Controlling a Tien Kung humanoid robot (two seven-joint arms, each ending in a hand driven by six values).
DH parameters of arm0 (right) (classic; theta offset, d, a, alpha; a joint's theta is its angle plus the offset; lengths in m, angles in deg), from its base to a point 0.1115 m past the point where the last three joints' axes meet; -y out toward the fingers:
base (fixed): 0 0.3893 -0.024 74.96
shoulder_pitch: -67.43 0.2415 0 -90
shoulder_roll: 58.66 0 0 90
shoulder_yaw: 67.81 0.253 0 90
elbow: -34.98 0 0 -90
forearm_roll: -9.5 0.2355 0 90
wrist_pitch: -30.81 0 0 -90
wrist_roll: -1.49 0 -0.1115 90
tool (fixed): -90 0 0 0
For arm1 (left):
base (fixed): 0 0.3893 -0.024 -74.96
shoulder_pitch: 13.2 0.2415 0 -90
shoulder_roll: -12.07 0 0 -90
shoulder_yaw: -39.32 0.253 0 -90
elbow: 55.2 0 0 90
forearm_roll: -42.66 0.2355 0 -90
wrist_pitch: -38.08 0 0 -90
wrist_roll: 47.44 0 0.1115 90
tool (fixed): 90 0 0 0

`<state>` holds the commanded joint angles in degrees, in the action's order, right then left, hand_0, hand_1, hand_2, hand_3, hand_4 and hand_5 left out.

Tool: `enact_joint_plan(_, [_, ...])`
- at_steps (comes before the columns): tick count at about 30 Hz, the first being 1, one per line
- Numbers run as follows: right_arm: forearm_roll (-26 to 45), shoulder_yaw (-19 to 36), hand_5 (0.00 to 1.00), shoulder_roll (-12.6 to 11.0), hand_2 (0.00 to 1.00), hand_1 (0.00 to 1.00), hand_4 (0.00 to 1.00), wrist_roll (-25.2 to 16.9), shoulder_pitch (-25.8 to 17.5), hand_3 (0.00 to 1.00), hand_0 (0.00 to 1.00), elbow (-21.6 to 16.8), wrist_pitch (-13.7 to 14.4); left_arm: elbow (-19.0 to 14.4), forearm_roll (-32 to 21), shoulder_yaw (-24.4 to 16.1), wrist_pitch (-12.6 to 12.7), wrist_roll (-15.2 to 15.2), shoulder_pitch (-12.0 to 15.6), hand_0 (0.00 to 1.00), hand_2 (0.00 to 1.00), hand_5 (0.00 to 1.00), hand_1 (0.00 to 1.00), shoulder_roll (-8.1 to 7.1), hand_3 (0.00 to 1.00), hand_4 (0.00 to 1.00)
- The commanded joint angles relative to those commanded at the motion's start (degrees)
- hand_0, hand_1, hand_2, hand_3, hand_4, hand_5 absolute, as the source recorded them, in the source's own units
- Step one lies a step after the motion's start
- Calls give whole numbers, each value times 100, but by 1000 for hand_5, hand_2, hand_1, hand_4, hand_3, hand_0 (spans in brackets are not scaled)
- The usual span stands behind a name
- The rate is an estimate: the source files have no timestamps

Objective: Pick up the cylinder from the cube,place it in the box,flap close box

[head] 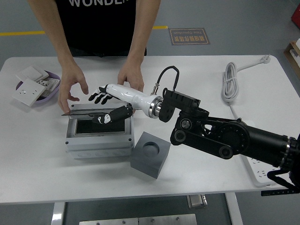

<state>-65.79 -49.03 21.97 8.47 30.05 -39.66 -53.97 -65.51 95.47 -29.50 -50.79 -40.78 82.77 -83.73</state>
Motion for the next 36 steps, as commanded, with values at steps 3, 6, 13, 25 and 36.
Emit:
enact_joint_plan(3, [26,-94,336,-54,702,675,803,47,-64,739,746,-154,32,0,-15,2,2,-4,10,923,854,2,852,3,951,2])
enact_joint_plan(6, [60,-214,336,-68,702,675,803,99,-138,739,746,-238,32,0,-24,-6,4,-11,15,923,854,2,852,0,951,2])
enact_joint_plan(13, [64,-393,399,-40,709,676,605,153,-280,706,739,-264,0,0,-54,-20,7,-37,3,923,854,2,852,-11,951,2])
enact_joint_plan(25, [-248,519,455,-403,712,681,476,170,-464,703,740,-458,-4,0,-58,-26,12,-34,2,923,854,2,852,4,951,2])
enact_joint_plan(36, [-641,1918,438,-761,713,683,514,51,-1337,704,738,-476,-122,0,-46,-7,9,-27,-14,923,854,2,852,50,951,2])
